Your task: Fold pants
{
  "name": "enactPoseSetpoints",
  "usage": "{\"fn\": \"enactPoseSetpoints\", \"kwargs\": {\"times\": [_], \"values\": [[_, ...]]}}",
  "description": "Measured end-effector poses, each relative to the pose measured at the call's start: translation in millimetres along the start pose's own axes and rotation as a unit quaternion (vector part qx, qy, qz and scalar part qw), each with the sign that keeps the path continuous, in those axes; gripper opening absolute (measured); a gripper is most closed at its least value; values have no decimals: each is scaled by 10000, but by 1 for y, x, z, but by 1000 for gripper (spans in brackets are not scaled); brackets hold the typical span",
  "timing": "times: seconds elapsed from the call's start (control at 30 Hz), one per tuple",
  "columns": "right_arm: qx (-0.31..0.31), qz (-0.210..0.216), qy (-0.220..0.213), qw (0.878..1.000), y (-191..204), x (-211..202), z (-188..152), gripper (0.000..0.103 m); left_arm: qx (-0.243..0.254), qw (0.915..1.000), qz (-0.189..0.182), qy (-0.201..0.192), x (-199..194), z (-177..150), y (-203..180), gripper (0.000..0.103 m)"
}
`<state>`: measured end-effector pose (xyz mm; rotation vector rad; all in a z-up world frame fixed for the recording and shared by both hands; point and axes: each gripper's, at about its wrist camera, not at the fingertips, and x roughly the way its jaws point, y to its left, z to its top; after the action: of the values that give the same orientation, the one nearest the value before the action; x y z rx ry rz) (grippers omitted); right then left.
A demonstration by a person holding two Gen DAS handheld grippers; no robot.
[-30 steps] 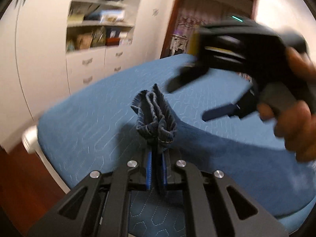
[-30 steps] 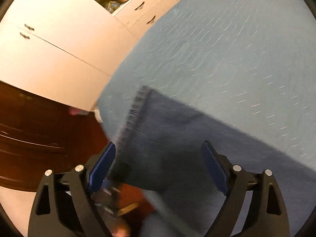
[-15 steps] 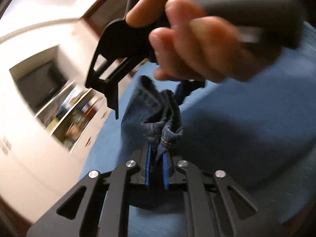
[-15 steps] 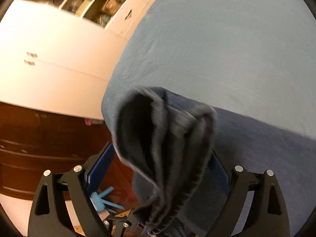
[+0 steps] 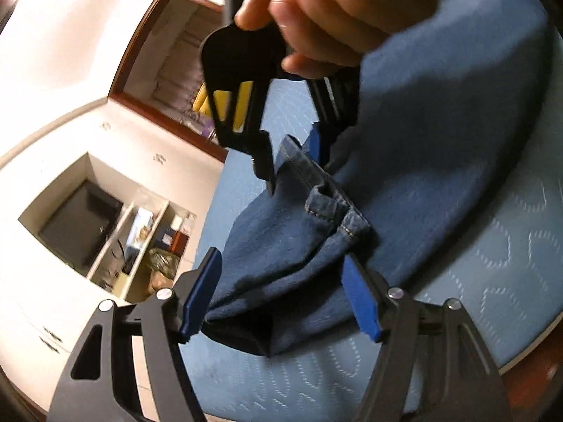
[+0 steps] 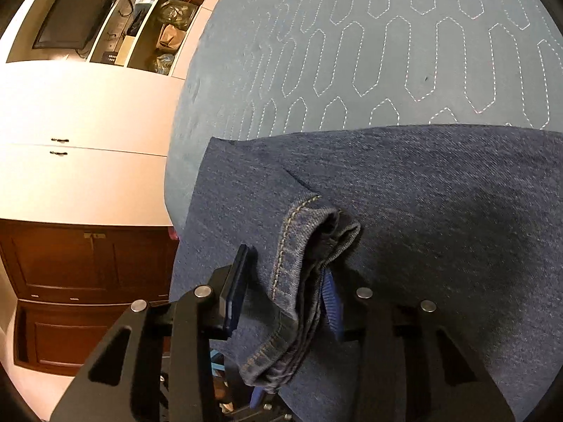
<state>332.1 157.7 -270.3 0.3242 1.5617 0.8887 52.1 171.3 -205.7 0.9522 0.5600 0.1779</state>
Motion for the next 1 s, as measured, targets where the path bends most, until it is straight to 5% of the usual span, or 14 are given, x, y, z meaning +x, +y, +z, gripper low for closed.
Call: {"fn": "enactPoseSetpoints", "kwargs": {"times": [0.13,0.2,0.23,0.43,0.6,0.83,1.0], "values": [[-46,77,23,10000,9,3,8,33,403,9991,-153,-28,11,-2,-12,51],[-83,122,30,9999,2,-3,8,26,495,9984,-253,53,19,2,-13,13],[-96,126,27,9999,4,-4,8,21,483,9984,-284,74,21,5,-12,8],[-206,70,-191,9996,13,-27,5,12,191,9988,-237,-375,-9,48,4,8],[-478,-245,-739,9958,11,-108,-22,11,158,9939,-547,-946,-41,107,-35,8],[191,-719,-957,9926,-94,-161,-73,11,596,9883,-1031,-949,-47,136,-121,7],[443,-270,-1091,9927,-136,-152,-86,20,519,9897,-971,-911,-48,134,-123,8]]}}
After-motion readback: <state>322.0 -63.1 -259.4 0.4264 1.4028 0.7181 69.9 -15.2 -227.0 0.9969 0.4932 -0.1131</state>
